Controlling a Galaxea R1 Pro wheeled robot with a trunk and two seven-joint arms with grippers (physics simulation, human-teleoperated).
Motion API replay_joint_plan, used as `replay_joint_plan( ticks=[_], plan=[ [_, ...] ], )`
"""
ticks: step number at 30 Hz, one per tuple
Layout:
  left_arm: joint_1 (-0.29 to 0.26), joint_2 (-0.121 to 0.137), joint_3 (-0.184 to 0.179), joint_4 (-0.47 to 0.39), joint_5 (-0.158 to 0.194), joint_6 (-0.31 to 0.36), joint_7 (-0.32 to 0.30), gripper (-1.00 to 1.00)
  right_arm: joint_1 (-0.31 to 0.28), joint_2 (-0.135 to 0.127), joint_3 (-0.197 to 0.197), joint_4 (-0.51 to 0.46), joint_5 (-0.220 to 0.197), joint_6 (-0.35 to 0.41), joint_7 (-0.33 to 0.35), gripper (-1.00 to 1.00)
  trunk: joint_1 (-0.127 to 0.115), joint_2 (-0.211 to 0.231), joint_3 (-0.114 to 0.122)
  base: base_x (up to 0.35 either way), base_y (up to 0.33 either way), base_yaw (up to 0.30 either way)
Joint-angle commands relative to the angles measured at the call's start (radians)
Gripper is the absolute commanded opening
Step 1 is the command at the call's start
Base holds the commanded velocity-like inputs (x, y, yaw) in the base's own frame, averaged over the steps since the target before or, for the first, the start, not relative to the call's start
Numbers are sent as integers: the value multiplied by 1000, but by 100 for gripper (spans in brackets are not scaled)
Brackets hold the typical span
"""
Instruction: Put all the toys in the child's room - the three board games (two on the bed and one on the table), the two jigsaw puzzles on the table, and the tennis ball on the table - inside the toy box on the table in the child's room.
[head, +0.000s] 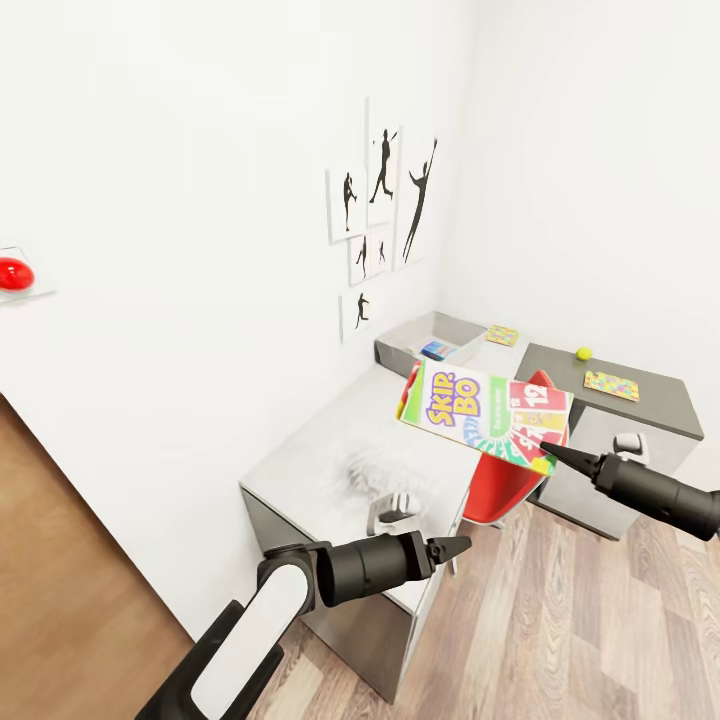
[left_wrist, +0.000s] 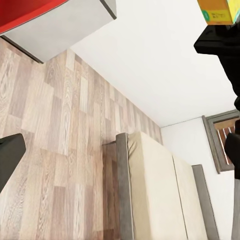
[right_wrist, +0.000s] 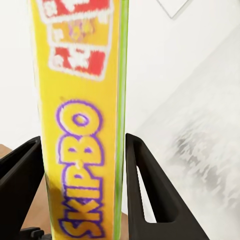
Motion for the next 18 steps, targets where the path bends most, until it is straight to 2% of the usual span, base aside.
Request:
replay_joint_plan(
  ticks=[1,18],
  plan=[
    [-1,0,0,-1,10,2,10,100,-1,0,-1,0,3,3,5,-100,1,-2,-2,0,0,0],
    [-1,0,0,-1,10,2,9,100,-1,5,0,-4,3,2,4,-100,1,-2,-2,0,0,0]
  ],
)
